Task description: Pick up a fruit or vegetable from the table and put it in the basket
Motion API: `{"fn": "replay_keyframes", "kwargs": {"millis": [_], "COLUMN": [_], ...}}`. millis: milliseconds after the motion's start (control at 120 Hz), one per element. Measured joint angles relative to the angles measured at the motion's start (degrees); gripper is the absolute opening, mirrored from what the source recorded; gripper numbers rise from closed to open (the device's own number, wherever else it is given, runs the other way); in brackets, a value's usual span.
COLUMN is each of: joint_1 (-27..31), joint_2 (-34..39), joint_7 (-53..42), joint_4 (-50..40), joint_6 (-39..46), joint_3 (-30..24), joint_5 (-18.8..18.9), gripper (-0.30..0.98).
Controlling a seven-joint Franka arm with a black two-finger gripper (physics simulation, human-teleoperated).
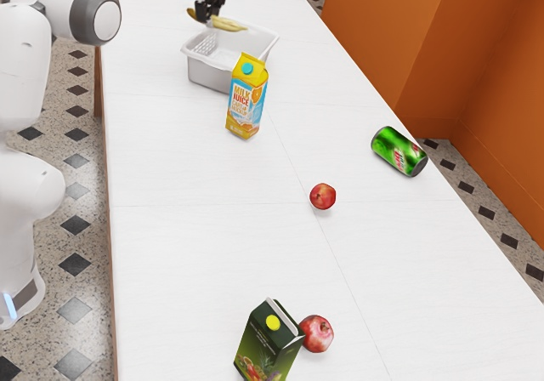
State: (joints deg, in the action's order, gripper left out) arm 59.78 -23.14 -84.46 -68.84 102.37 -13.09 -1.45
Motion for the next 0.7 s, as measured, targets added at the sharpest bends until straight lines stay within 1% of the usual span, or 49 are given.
{"fn": "replay_keyframes", "kwargs": {"millis": [483, 500, 550, 592, 642, 700], "joint_1": [-0.5, -0.5, -0.5, -0.6, -0.6, -0.6], "joint_2": [0.1, 0.1, 0.1, 0.1, 0.1, 0.1], "joint_7": [-3.8, -3.9, -4.4, -4.7, -5.1, -5.5], "joint_4": [-0.1, -0.1, 0.0, 0.0, 0.0, 0.0], "joint_6": [2.9, 2.9, 2.9, 2.9, 2.9, 3.0], "joint_3": [-1.5, -1.5, -1.5, -1.5, -1.6, -1.6], "joint_5": [-0.1, -0.1, -0.1, -0.1, -0.1, -0.1], "gripper": [0.17, 0.2, 0.34, 0.43, 0.51, 0.57]}}
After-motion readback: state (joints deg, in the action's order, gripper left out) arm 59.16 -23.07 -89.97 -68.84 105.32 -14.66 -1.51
